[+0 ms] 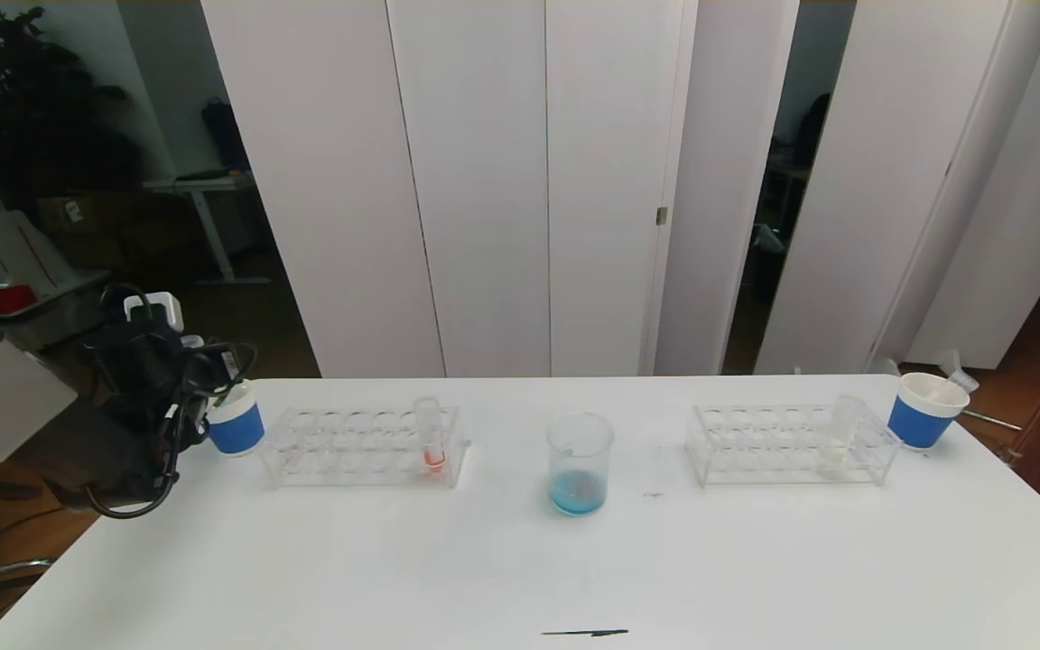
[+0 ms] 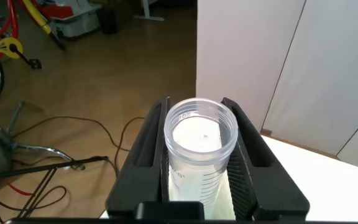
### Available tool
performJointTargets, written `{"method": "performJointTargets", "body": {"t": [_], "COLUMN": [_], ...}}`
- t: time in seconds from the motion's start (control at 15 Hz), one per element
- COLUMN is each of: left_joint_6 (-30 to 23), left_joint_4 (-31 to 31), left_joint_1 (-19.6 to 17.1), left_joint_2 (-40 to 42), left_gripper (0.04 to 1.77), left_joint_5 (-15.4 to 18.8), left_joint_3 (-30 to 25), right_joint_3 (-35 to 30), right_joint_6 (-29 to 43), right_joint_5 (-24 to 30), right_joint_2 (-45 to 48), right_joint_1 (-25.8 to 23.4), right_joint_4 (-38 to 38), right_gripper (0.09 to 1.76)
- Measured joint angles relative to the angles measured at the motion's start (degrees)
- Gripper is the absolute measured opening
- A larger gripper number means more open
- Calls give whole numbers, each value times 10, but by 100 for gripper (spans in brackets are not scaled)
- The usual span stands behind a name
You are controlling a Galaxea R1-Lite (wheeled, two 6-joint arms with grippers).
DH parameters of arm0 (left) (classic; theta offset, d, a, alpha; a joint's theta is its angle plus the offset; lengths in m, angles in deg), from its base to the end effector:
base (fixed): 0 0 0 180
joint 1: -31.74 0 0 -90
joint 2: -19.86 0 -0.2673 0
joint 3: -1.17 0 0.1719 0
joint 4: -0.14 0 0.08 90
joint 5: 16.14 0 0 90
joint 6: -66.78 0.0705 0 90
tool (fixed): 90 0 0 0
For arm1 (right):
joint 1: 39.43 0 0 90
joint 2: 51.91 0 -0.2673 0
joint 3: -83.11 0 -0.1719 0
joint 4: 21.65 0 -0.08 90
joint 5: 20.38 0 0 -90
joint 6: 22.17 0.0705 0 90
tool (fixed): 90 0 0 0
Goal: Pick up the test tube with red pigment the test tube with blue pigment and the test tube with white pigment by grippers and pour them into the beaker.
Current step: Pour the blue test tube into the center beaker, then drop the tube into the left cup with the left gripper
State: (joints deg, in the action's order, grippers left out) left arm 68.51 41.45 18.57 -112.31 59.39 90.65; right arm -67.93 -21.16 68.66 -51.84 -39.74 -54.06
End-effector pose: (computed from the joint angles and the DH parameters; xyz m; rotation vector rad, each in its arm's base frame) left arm 0.4381 0.1206 0.0780 0.0299 0.0316 0.4820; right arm 0.0332 -0.0014 0.0742 0.0173 0.0588 -0.0227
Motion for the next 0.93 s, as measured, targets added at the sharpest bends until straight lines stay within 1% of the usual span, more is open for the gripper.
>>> {"method": "performJointTargets", "body": {"t": [0.13,0.33,0.4,0.47,0.53,0.6,0.67,0.93], "left_joint_6": [-1,-1,1,2,3,4,4,9], "left_joint_4": [-14,-17,-17,-18,-17,-17,-17,-22], "left_joint_1": [1,5,7,7,7,7,7,7], "left_joint_2": [-5,-10,-12,-13,-13,-13,-13,-7], "left_gripper": [60,60,68,91,127,157,173,174], "left_joint_5": [0,0,0,0,0,0,0,1], "left_joint_3": [-2,-2,-1,-1,-1,0,0,-2], "right_joint_3": [0,0,0,0,0,0,0,0], "right_joint_6": [0,0,0,0,0,0,0,0], "right_joint_5": [0,0,0,0,0,0,0,0], "right_joint_2": [0,0,0,0,0,0,0,0], "right_joint_1": [0,0,0,0,0,0,0,0], "right_joint_4": [0,0,0,0,0,0,0,0], "right_gripper": [174,174,174,174,174,174,174,174]}}
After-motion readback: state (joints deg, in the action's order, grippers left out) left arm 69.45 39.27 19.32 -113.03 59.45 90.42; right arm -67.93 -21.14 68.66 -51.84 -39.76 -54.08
